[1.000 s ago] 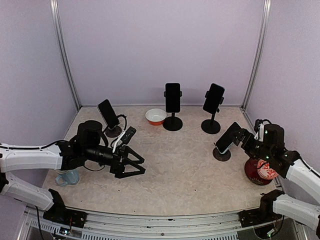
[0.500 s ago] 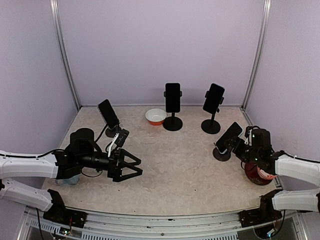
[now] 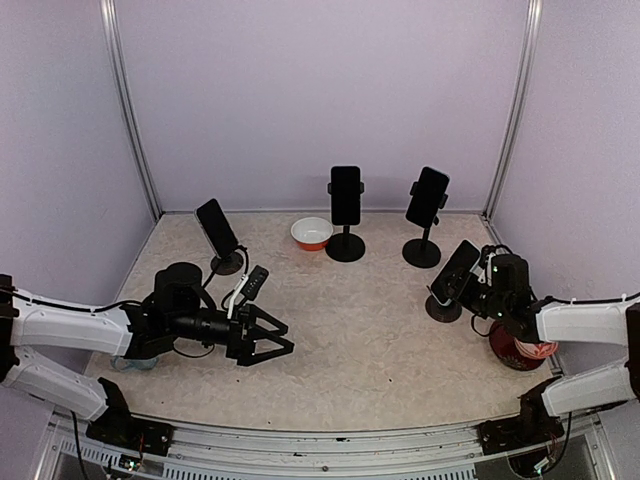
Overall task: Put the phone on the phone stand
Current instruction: Pick up the phone stand with the phone from the center of the board.
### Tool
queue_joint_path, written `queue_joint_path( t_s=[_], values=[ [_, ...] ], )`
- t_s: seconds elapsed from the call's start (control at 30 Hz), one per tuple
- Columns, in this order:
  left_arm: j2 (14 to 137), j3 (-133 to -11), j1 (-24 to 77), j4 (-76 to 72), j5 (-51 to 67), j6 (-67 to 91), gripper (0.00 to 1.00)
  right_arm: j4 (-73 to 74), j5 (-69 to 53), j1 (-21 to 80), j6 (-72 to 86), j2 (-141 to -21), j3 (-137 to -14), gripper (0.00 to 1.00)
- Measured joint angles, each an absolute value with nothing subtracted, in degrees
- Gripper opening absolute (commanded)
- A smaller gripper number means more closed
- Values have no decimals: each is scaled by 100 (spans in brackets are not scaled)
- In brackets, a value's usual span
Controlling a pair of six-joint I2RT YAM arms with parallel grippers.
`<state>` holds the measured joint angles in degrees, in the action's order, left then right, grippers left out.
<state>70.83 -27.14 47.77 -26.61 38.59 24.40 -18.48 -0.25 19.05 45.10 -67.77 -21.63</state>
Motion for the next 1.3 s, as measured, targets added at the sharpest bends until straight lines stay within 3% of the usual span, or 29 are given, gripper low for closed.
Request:
queue_joint_path(
  t_s=[0.63, 1.03, 1.3],
  values=[
    [7264, -2716, 4779, -2663, 3863, 2399, 99, -2423, 915, 2797, 4834, -6646, -1782, 62],
    [7168, -2716, 4797, -2663, 3861, 2403, 99, -2821, 1339, 2834, 4921, -6687, -1452, 43],
    [7089, -2714, 4805, -2663, 3857, 2408, 99, -3527, 1402, 2836, 4742, -7046, -1341, 23]
  ],
)
